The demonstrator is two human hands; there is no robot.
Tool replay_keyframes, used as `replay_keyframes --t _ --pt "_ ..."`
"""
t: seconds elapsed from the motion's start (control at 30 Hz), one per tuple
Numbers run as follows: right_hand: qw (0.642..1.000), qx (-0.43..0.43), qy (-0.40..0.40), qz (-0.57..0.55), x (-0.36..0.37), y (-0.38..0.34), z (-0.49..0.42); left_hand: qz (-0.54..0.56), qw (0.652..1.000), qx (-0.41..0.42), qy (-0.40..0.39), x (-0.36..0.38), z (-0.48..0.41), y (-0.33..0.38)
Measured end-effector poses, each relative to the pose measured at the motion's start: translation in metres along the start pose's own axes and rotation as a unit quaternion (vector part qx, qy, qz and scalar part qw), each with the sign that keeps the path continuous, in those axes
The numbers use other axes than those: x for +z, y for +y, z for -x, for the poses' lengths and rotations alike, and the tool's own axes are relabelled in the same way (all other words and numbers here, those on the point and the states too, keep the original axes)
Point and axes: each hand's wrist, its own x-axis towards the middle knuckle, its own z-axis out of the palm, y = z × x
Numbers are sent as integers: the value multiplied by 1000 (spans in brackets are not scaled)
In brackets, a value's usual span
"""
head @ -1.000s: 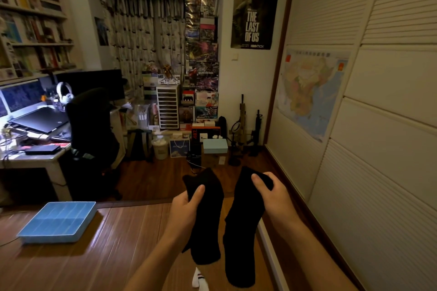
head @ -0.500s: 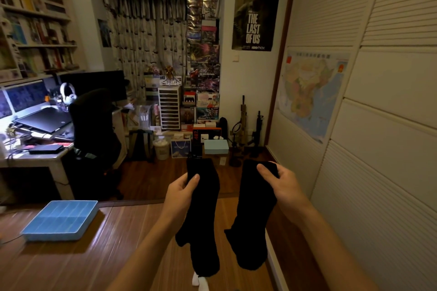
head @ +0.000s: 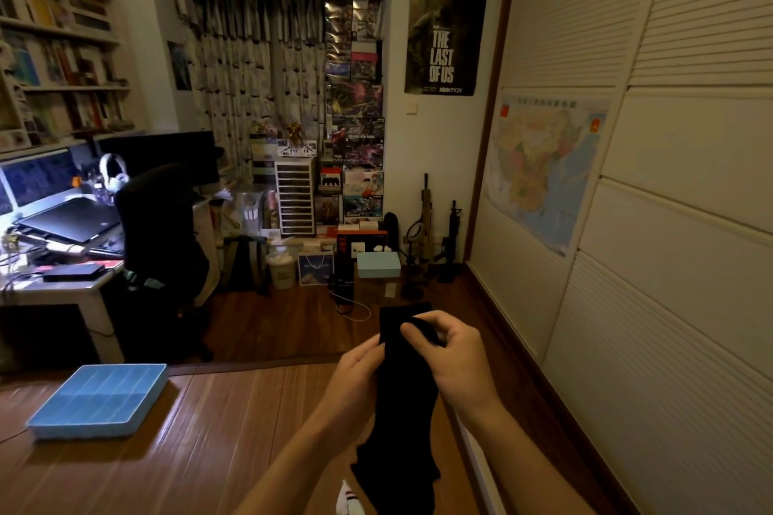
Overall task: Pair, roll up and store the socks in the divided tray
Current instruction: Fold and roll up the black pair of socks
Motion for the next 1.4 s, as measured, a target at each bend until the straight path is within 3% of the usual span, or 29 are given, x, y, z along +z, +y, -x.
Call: replay_keyframes --t 0.23,0.63,0.83,1.4 --pt "991 -51 86 84 1 -4 0 -12 1000 8 0 -3 2 1" --pt "992 -36 -72 100 -13 -22 -4 -68 998 -1 4 -20 4 8" --pt "993 -17 -18 112 -7 -27 -6 -60 998 6 -6 -12 4 11" --pt "994 -8 27 107 0 -26 -5 2 1000 -4 6 1 4 16"
